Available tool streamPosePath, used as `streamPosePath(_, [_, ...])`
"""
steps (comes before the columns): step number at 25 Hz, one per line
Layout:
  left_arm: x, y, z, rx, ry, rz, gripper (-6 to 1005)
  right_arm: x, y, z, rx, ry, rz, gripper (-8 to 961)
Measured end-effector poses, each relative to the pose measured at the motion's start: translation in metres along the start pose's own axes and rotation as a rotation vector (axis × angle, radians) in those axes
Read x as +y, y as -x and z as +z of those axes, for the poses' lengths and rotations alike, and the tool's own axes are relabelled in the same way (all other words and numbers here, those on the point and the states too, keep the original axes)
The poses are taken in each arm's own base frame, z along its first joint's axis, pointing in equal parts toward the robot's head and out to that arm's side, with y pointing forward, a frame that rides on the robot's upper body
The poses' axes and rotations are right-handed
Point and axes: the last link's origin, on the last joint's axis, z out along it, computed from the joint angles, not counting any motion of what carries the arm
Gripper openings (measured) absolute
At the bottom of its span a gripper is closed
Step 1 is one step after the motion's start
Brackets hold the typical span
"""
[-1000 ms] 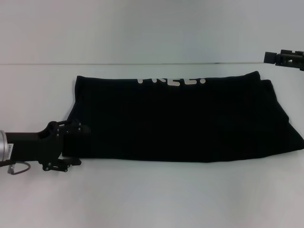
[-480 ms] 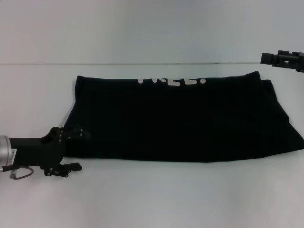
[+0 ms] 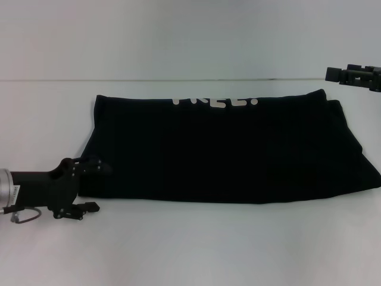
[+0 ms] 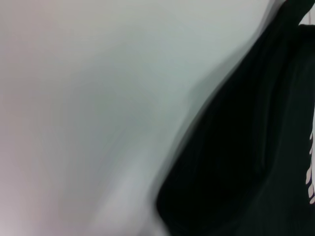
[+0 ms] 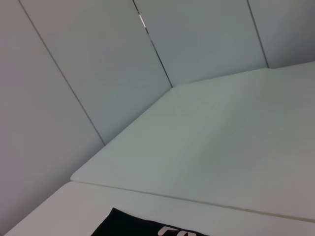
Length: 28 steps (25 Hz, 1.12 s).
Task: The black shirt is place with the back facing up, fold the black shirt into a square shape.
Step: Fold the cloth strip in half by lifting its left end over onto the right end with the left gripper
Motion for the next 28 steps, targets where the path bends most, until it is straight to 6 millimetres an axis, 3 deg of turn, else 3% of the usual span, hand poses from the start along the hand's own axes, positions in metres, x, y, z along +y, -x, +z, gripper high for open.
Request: streamPosePath(28, [0.001,-0.012,0.000,0.083,-0.011,0.006,927,-0.001,-0.002,-0.002,0.000,-0.006,0.002,939])
